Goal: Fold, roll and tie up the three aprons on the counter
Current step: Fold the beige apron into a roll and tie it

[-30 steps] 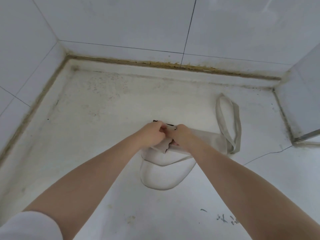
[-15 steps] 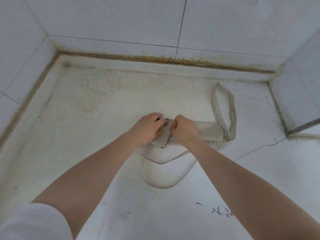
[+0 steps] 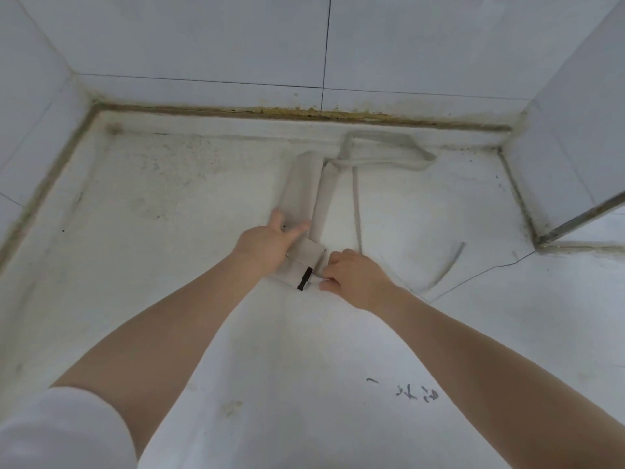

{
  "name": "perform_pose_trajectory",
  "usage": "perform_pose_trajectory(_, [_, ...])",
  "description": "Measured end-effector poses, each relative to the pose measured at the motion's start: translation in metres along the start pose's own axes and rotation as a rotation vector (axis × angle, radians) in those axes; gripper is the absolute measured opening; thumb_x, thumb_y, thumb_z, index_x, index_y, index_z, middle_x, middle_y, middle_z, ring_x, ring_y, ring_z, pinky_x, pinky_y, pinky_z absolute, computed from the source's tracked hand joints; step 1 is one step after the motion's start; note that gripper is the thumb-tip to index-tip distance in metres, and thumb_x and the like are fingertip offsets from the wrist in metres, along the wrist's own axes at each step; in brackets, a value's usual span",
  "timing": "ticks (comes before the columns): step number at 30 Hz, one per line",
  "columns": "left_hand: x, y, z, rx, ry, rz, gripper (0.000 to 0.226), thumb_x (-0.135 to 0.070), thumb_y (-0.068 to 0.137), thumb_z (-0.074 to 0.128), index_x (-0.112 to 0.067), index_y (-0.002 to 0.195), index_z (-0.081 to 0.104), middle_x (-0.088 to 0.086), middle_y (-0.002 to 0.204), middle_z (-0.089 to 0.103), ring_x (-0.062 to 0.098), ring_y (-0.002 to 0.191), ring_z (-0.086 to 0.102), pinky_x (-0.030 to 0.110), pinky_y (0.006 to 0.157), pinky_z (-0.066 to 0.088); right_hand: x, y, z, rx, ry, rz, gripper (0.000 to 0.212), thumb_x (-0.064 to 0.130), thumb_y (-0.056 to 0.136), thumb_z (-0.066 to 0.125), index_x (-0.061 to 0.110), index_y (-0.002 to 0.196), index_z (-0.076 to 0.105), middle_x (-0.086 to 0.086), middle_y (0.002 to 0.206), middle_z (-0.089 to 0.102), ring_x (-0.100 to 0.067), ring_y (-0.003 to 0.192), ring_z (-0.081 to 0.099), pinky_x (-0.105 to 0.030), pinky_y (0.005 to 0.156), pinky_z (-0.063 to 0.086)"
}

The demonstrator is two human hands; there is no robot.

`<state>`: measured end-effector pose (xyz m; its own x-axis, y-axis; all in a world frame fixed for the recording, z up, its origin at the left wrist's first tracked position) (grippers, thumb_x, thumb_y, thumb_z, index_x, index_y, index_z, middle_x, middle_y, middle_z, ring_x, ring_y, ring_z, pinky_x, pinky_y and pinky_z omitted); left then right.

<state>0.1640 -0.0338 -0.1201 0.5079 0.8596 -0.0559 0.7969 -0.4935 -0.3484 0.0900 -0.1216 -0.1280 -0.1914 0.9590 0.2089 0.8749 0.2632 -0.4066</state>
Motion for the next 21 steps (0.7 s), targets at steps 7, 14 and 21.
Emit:
perform_pose_trajectory(7, [-0.028, -0.003, 0.022, -0.079, -0.051, 0.261, 0.062, -0.004, 0.092, 0.037, -0.019, 0.149, 0.018, -0.002, 0.155, 0.018, 0.024, 0.142, 0.015, 0.032, 0.116, 0.012, -0.032, -0.002, -0.012, -0.034, -0.046, 0.054, 0.039, 0.034, 0.103, 0.023, 0.013, 0.107, 0.056, -0.007, 0.109, 0.061, -0.026, 0.105, 0.054, -0.030, 0.076, 0.029])
perform_pose_trajectory(14, [-0.019, -0.008, 0.012, -0.207, -0.507, 0.116, 0.036, -0.008, 0.093, 0.047, -0.005, 0.128, 0.048, 0.007, 0.140, 0.036, 0.023, 0.130, 0.034, 0.022, 0.107, 0.022, -0.045, 0.010, -0.012, -0.145, 0.057, 0.302, 0.027, 0.015, 0.099, 0.034, 0.008, 0.111, 0.057, -0.010, 0.111, 0.058, -0.029, 0.103, 0.057, -0.033, 0.079, 0.039])
perform_pose_trajectory(21, [0.015, -0.005, 0.017, -0.208, -0.726, -0.109, 0.042, -0.038, 0.078, 0.073, -0.010, 0.107, 0.059, 0.000, 0.149, 0.019, 0.010, 0.134, 0.031, 0.012, 0.100, 0.020, -0.039, 0.023, -0.002, -0.065, 0.935, 0.459, 0.026, 0.018, 0.094, 0.040, 0.011, 0.069, 0.046, -0.003, 0.075, 0.046, -0.022, 0.073, 0.043, -0.028, 0.066, 0.035])
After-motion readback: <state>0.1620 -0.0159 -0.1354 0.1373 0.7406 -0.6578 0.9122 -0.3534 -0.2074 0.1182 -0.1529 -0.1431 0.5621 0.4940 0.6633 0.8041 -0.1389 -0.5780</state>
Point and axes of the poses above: each hand's wrist, its own y-axis towards the middle knuckle, its own z-axis out of the palm, x = y × z, the point moved 10 cm from there along y, towards the middle knuckle
